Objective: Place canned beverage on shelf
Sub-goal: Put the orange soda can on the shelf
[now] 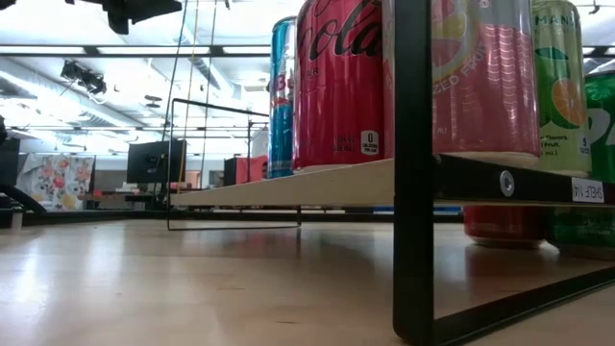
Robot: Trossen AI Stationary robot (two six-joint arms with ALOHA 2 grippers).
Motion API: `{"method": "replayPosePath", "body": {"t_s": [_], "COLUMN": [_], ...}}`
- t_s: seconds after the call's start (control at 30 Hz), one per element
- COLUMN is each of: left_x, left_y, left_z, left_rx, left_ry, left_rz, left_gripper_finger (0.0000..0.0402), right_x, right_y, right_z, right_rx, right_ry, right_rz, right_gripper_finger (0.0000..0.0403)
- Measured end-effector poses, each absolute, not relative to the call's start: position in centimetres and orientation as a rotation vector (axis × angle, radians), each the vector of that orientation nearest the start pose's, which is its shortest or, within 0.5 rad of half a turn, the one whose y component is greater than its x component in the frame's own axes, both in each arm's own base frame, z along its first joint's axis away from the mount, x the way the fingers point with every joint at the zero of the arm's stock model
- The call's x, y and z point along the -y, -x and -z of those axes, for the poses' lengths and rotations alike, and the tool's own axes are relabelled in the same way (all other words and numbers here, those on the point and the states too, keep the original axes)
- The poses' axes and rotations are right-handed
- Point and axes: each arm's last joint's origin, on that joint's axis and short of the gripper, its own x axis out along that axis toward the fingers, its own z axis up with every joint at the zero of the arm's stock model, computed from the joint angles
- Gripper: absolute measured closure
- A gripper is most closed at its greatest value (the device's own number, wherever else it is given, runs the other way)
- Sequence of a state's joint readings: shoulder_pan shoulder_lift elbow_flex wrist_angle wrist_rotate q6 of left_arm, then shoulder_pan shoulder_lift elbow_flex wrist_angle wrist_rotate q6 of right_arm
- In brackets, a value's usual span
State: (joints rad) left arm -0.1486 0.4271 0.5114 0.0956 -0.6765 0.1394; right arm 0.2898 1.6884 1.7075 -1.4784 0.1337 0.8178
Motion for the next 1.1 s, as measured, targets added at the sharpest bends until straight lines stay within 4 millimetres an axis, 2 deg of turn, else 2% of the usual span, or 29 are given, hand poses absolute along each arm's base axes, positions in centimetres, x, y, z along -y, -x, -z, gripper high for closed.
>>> {"method": "replayPosePath", "body": {"t_s": [0.27,0.6,0.9,1.1], "left_x": [-0.1,0.0,0.0,0.0], "left_y": [-11.8,-12.3,-12.3,-12.3], "left_z": [-30.9,-30.5,-30.5,-30.5], "left_rx": [0.122,0.083,0.086,0.085], "left_ry": [-0.065,-0.086,-0.085,-0.088], "left_rz": [-0.537,-0.534,-0.534,-0.535], "left_gripper_finger": [0.0219,0.0219,0.0219,0.0219], "right_x": [-9.2,-10.3,-10.6,-10.8], "right_y": [-33.2,-36.3,-36.6,-36.6], "right_z": [-32.4,-31.5,-30.2,-30.1], "right_rx": [-1.444,-1.480,-1.544,-1.546], "right_ry": [-0.312,-0.342,-0.366,-0.380], "right_rz": [0.390,0.385,0.380,0.383], "right_gripper_finger": [0.0084,0.0084,0.0084,0.0084]}}
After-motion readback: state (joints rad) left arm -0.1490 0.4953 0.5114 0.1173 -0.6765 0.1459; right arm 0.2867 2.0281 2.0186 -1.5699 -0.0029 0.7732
